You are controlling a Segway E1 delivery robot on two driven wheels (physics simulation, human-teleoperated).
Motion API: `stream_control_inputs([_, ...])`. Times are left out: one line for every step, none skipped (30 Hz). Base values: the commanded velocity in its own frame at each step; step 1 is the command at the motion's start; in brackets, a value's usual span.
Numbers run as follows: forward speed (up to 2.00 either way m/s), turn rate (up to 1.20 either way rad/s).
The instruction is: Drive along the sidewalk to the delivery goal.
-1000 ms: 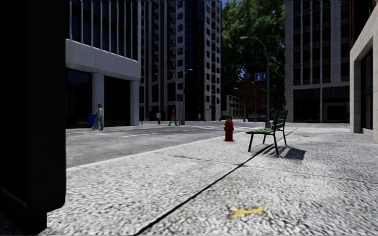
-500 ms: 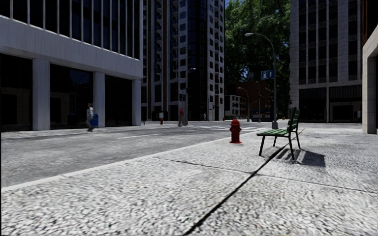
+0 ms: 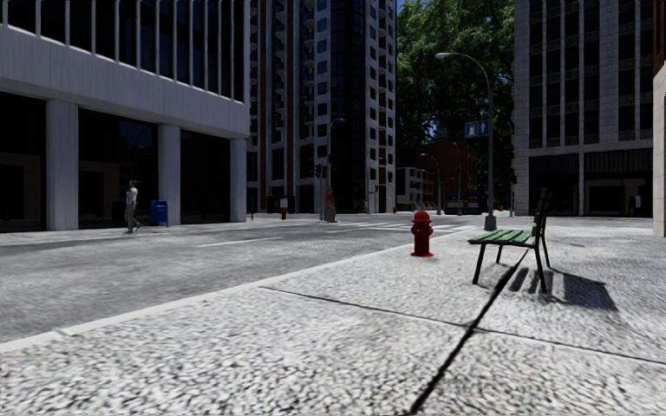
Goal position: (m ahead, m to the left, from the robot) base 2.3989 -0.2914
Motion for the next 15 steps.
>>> stream_control_inputs([0.95, 0.0])
stream_control_inputs([0.95, 0.0])
stream_control_inputs([0.95, 0.0])
stream_control_inputs([0.95, 0.0])
stream_control_inputs([0.95, 0.0])
stream_control_inputs([0.95, 0.0])
stream_control_inputs([0.95, 0.0])
stream_control_inputs([0.95, 0.0])
stream_control_inputs([0.95, 0.0])
stream_control_inputs([0.95, 0.0])
stream_control_inputs([0.95, 0.0])
stream_control_inputs([0.95, 0.0])
stream_control_inputs([0.95, 0.0])
stream_control_inputs([0.95, 0.0])
stream_control_inputs([0.95, 0.0])
